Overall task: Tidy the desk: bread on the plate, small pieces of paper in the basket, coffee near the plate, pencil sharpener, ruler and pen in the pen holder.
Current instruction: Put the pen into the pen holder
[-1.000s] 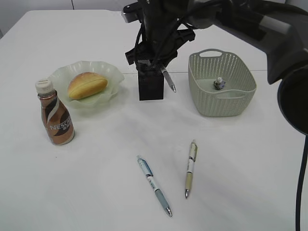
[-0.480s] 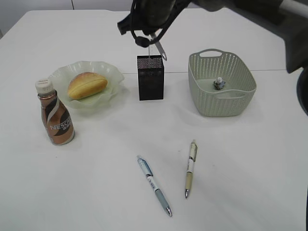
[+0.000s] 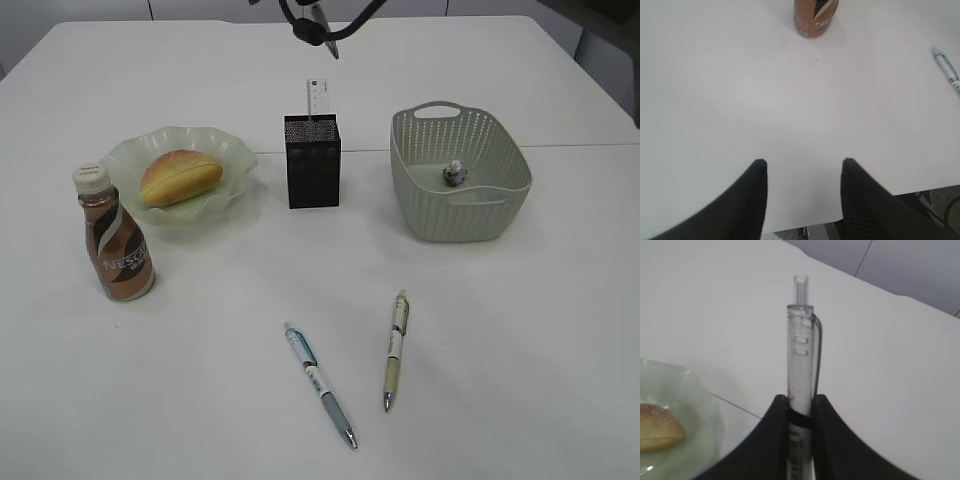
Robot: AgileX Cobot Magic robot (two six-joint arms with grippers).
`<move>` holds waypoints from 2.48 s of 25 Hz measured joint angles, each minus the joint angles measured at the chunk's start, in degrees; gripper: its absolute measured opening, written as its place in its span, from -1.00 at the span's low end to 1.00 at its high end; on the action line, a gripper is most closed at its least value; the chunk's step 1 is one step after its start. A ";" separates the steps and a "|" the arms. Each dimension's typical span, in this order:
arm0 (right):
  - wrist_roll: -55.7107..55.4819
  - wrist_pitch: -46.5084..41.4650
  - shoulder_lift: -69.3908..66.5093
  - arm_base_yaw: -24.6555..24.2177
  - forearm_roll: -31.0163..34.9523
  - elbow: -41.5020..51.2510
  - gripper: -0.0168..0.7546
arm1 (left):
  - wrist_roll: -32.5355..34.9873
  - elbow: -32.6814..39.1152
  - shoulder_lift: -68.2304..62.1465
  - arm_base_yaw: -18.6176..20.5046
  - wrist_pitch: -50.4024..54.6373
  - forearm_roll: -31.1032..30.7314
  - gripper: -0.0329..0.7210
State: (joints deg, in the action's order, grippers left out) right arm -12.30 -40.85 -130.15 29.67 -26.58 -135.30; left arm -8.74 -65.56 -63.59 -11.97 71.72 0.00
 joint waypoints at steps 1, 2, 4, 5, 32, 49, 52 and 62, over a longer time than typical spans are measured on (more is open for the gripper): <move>0.00 1.10 0.00 -0.52 -0.05 0.00 -0.64 | 0.00 0.09 0.00 0.00 0.00 0.00 0.02; -0.10 2.18 0.00 -1.17 -0.28 0.26 -0.64 | 0.00 0.09 0.00 0.00 0.00 0.00 0.02; -0.10 5.32 0.36 -2.28 -1.14 1.67 -0.64 | 0.00 0.09 0.00 0.00 0.00 0.00 0.02; -0.36 7.07 0.61 -2.82 -1.68 3.01 -0.64 | 0.00 0.09 0.00 0.00 0.00 0.00 0.02; 0.46 64.02 8.46 -8.37 5.60 42.32 -0.62 | 0.00 0.09 0.00 0.00 0.00 0.00 0.02; 6.11 73.39 -0.66 -8.37 12.60 40.49 -0.61 | 0.00 0.09 0.00 0.00 0.00 2.74 0.02; 7.30 73.83 -1.59 -8.37 14.15 40.03 -0.60 | 0.00 0.09 0.00 0.00 0.00 2.83 0.02; 11.95 74.62 -1.87 -8.37 17.87 40.04 -0.59 | 0.00 0.09 0.00 0.00 0.00 2.86 0.02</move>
State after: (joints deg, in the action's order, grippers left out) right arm -0.34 33.77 -132.02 21.30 -8.71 -95.25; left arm -8.74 -65.48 -63.59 -11.97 71.72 2.86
